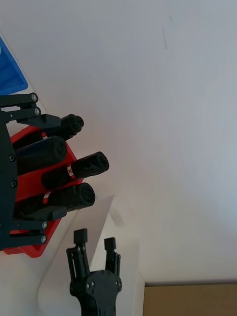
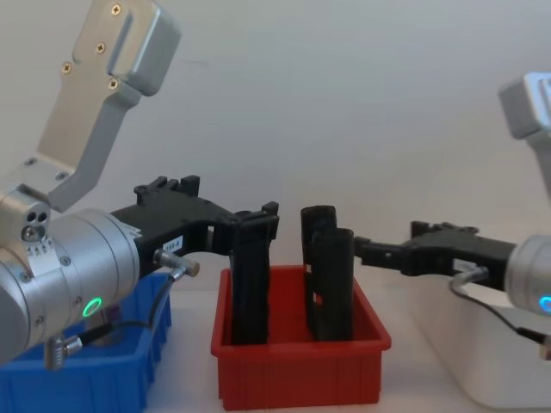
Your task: Pick the cotton swabs from the blue box and place them into the white box.
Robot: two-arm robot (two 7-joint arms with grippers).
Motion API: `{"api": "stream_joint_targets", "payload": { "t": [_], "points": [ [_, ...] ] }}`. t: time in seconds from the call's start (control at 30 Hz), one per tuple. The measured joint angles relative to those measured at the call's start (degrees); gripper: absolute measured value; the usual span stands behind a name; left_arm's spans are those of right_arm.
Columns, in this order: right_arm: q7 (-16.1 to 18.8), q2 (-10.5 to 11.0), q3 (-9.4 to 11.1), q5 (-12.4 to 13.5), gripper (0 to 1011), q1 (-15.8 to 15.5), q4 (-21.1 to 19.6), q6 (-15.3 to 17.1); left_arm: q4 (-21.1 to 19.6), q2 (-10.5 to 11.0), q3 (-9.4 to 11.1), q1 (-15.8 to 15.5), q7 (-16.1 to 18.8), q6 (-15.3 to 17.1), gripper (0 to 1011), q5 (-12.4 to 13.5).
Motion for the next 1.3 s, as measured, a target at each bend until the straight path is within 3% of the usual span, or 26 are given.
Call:
{"api": "stream_joint_targets", "payload": {
  "t": [0.4,0.87,1.13,1.3],
  "points": [
    [6.7,-4.2,-1.6,-2.3,1002,10.5,17.2,-4.6,0.0,0.0,0.0,0.0,0.0,0.0,1004,0.0],
    [10.2,-7.8,-3.1,-3.9,997,19.3,32.8,-9.8,0.0,0.0,0.0,0.0,0.0,0.0,1004,0.0],
    [10.7,-9.3,-3.5,-4.3,809,23.2,40.2,-12.6,0.0,0.0,0.0,0.0,0.0,0.0,1004,0.0],
    [10.7,-9.9,-3.6,-4.4,629,24.7,43.1,-13.8,0.0,0.0,0.0,0.0,0.0,0.0,1004,0.0]
  ]
}}
